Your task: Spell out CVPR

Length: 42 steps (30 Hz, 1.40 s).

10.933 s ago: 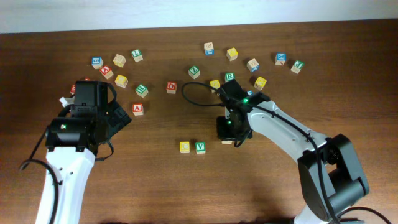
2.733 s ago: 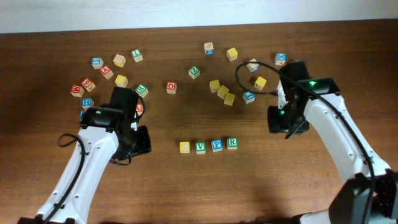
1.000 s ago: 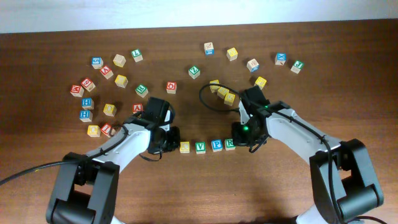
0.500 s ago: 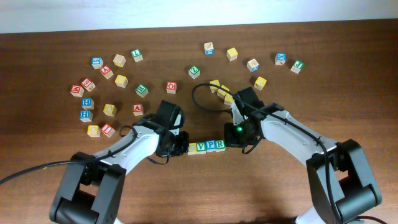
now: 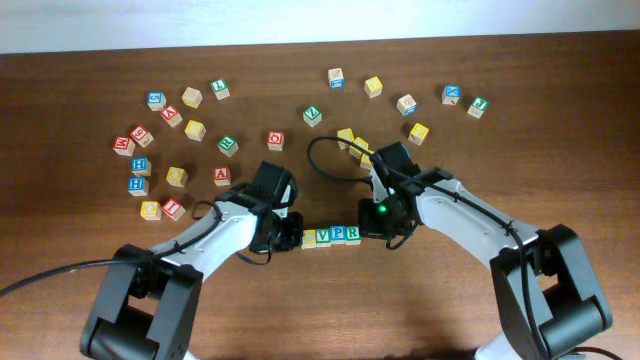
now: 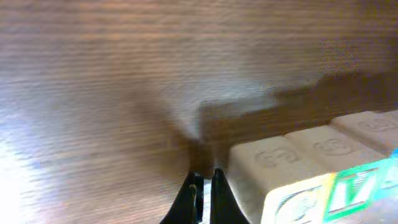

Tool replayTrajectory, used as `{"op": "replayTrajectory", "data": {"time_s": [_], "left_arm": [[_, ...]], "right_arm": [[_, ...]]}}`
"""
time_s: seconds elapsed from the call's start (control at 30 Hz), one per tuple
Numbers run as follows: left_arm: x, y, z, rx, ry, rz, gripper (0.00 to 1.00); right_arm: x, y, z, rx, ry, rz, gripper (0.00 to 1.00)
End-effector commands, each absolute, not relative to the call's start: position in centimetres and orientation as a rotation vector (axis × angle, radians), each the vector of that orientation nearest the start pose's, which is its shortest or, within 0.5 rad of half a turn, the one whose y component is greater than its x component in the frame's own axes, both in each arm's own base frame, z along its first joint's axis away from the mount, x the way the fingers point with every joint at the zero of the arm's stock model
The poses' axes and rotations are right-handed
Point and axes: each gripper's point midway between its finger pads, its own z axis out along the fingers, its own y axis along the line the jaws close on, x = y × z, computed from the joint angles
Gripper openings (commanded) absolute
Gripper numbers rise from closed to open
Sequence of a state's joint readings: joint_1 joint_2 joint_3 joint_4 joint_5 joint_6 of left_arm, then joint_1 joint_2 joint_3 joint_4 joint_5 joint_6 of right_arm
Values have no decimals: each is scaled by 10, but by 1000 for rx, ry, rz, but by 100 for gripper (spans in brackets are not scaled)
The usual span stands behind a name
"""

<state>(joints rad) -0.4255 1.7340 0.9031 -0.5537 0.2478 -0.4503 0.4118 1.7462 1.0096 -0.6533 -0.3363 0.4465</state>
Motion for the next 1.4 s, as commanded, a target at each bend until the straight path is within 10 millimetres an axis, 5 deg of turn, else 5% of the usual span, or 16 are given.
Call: {"op": "replayTrajectory", "data": {"time_s": [0.0,0.13,0.23,0.3,0.43,0.57,0.6,0.63,0.7,0.8,0.87,1.0,1.13,1.23,1.37], "left_arm": [[280,-145,-2,-34,3051,-213,0],[295,-137,21,-54,3037,-117,0],[307,-127,62,-118,3010,-127,0],[309,-117,105,-158,2942,-162,0],[289,-107,151,-160,2858,-206,2],[284,-106,160,-160,2842,-214,40],[284,-106,160,-159,2839,-216,40],[286,-107,161,-159,2831,-220,29],[292,-109,163,-158,2803,-234,20],[298,-111,165,-156,2778,-247,10],[298,-110,165,-158,2780,-239,11],[296,-107,164,-192,2788,-225,0],[289,-77,159,-426,2798,-88,0],[288,-49,157,-554,2802,-52,0],[279,-8,153,-756,2806,3,0]], "right_arm": [[286,180,21,3,3061,492,4],[295,161,45,40,3075,324,4],[292,138,84,43,3069,224,4],[275,123,126,55,3013,217,4],[232,93,184,51,2896,152,6],[195,79,222,54,2774,219,24],[194,78,227,53,2747,231,25],[198,80,232,52,2710,249,22],[218,91,238,43,2647,307,6],[264,128,228,-32,2622,442,4],[306,163,199,-70,2647,546,4],[336,221,133,-197,2713,570,4],[337,252,75,-237,2801,538,4],[322,271,55,-314,2840,520,4],[316,271,45,-269,2852,379,4]]}}
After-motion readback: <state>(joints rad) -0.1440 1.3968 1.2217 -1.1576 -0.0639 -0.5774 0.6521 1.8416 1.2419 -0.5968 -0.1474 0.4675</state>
